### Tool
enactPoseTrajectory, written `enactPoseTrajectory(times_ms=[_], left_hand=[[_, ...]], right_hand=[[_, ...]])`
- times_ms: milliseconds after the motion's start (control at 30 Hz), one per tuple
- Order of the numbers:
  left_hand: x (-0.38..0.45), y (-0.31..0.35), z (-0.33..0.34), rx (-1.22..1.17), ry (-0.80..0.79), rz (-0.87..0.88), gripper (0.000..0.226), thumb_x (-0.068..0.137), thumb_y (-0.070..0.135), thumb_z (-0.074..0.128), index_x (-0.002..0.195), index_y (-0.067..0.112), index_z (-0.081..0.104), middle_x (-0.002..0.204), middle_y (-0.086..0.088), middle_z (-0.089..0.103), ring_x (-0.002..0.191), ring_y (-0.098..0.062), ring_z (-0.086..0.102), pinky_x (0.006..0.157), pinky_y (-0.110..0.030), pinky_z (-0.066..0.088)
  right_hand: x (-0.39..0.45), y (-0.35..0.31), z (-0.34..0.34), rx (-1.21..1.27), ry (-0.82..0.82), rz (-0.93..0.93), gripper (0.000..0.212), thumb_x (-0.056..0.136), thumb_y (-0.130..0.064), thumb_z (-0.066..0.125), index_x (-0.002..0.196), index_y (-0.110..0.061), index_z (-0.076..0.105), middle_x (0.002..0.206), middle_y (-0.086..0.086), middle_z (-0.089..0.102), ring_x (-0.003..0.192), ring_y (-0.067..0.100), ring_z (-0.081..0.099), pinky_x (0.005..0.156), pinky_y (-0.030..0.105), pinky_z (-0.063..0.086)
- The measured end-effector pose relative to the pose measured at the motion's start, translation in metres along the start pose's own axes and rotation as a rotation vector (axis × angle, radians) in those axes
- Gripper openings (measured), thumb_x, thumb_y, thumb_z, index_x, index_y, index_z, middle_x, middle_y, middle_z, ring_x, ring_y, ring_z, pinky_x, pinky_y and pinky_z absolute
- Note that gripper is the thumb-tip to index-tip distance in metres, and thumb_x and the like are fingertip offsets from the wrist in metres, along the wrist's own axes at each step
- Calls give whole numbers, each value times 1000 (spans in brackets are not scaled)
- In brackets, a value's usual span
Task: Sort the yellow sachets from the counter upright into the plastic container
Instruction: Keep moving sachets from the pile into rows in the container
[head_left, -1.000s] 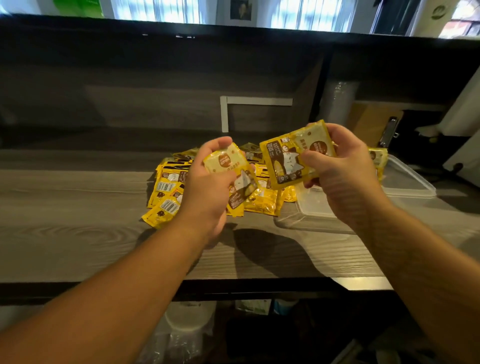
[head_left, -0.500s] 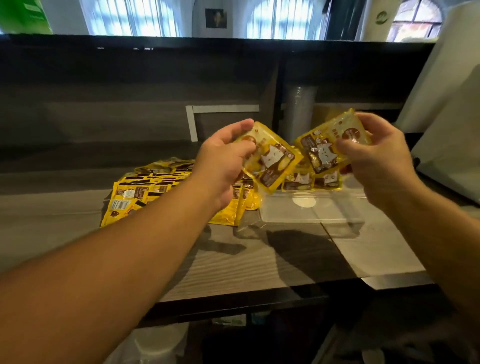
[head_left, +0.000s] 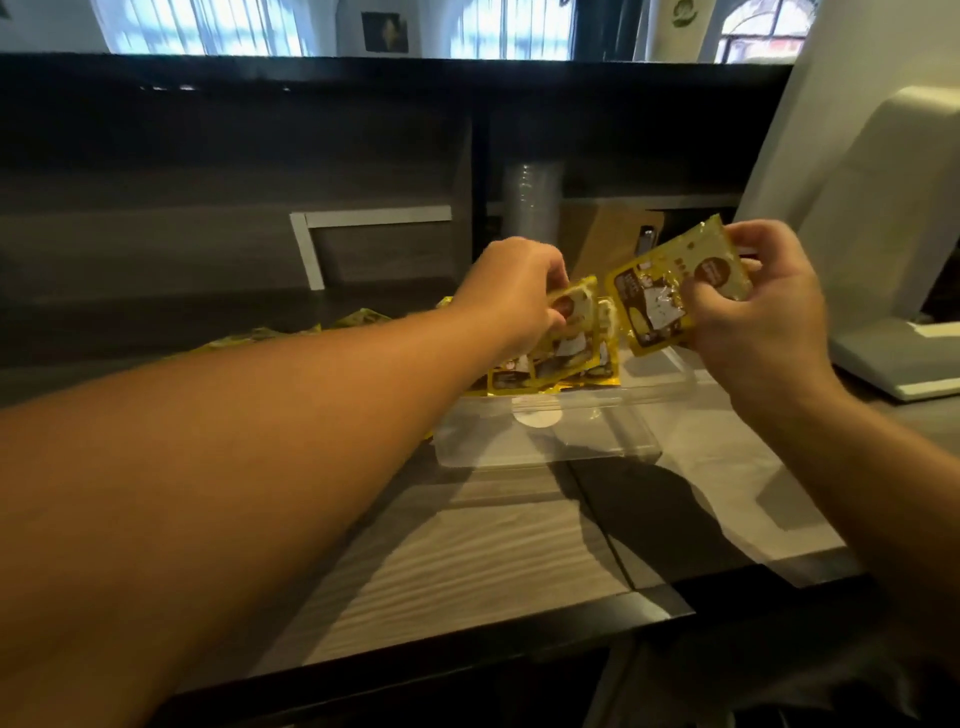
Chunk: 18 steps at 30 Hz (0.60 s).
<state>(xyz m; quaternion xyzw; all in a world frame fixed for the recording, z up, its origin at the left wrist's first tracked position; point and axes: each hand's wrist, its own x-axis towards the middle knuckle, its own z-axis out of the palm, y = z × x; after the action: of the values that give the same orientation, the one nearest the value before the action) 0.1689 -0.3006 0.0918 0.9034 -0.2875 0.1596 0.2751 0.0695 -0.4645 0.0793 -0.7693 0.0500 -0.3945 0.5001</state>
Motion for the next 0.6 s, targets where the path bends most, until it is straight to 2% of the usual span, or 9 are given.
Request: enactPoseTrajectory(times_ms=[100, 200, 333, 433, 533, 600], left_hand=[[7, 1, 10, 319, 22, 141, 28, 87, 32, 75, 113, 26, 67, 110, 1, 59, 101, -20, 54, 77, -35, 50], [11, -4, 18, 452, 23, 151, 34, 88, 40, 72, 118, 29, 64, 117, 0, 57, 109, -23, 51, 80, -35, 43], [13, -13, 23, 379, -14, 74, 52, 86, 42, 73, 132, 29, 52, 125, 0, 58, 113, -24, 55, 91, -41, 48], [12, -15, 22, 335, -46, -4, 51, 87, 46, 71, 132, 28, 55, 121, 2, 63, 107, -21, 59, 87, -41, 53], [13, -17, 22, 275, -87, -39, 43, 88, 46, 70, 126, 28, 61, 113, 3, 66, 100, -18, 61, 79, -35, 54], [14, -17, 20, 249, -105, -39, 42, 88, 43, 71, 125, 28, 61, 113, 3, 65, 101, -18, 60, 75, -31, 51]], right_hand=[[5, 7, -1, -35, -47, 13, 26, 92, -15, 64, 110, -28, 51, 98, -17, 57, 92, 5, 62, 74, 34, 60], [10, 15, 1, -88, -139, 46, 24, 91, -17, 65, 109, -30, 55, 99, -16, 57, 92, 8, 61, 69, 30, 58], [16, 20, 5, -197, -222, 4, 20, 91, -17, 66, 104, -30, 58, 97, -13, 59, 88, 6, 58, 64, 17, 46], [25, 18, 10, -361, -279, -64, 16, 89, -15, 68, 98, -27, 61, 98, -8, 58, 93, 10, 56, 62, 16, 42], [37, 15, 18, -568, -338, -141, 20, 88, -14, 69, 107, -18, 66, 99, -5, 56, 95, 14, 53, 62, 18, 40], [44, 15, 24, -655, -366, -162, 27, 87, -14, 71, 113, -13, 66, 101, -1, 60, 93, 15, 54, 66, 23, 44]])
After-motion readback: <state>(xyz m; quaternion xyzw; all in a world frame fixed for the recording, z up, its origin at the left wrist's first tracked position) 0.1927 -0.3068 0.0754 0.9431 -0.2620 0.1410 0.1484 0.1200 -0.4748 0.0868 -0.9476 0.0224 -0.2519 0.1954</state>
